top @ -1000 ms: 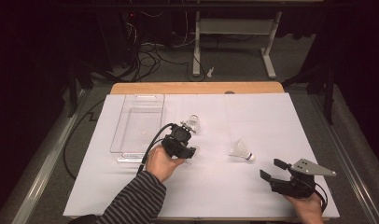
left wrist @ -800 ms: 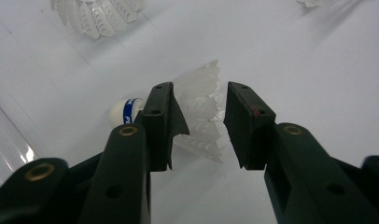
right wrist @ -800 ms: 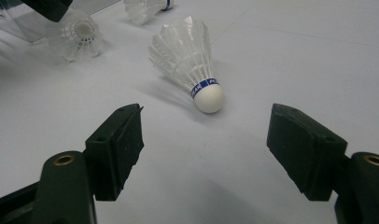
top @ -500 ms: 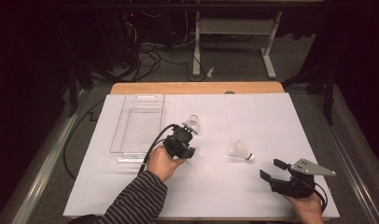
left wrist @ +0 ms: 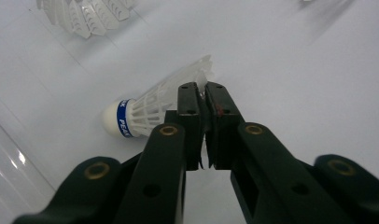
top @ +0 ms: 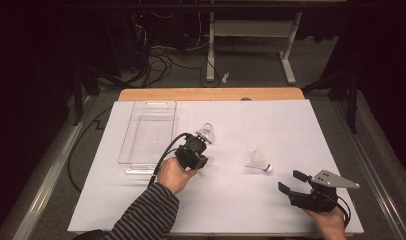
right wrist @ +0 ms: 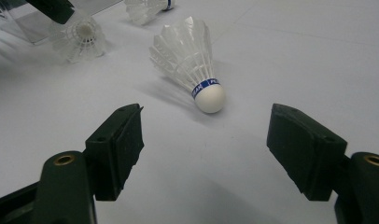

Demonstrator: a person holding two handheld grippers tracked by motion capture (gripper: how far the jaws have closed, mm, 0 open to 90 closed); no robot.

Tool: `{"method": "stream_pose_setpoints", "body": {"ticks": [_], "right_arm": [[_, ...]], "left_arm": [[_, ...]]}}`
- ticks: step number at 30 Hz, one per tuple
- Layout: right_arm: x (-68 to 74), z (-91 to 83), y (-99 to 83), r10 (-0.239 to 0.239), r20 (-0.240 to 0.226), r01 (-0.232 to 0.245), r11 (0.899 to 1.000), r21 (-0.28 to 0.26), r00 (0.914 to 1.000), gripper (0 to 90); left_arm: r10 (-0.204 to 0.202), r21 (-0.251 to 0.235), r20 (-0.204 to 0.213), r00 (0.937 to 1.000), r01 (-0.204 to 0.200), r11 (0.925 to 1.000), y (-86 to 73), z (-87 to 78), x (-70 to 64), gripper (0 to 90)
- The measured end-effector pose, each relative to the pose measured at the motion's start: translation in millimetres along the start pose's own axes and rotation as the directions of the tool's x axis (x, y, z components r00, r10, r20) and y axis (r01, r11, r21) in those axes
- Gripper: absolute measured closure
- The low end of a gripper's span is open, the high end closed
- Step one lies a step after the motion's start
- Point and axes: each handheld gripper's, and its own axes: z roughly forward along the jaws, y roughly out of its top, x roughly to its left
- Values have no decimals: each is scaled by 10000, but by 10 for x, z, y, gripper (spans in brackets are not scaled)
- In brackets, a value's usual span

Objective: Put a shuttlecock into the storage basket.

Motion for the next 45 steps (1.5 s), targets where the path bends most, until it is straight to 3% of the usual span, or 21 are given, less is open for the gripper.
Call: {"method": "stream_pose_setpoints", "body": {"ticks": [12, 26, 45], "right_arm": [[1, 2, 0, -19, 19, 19, 10000, 5, 10000, 277], [7, -3, 0, -5, 16, 6, 10000, -42, 10000, 278], [5, -5, 1, -69, -32, 68, 9999, -82, 10000, 279]], "left_arm": [[149, 37, -52, 9999, -149, 9999, -28, -87, 44, 896], [144, -529, -425, 9990, -166, 9985, -107, -313, 104, 898], [212, -1264, 263, 9994, -177, 9918, -191, -562, 128, 899]]}}
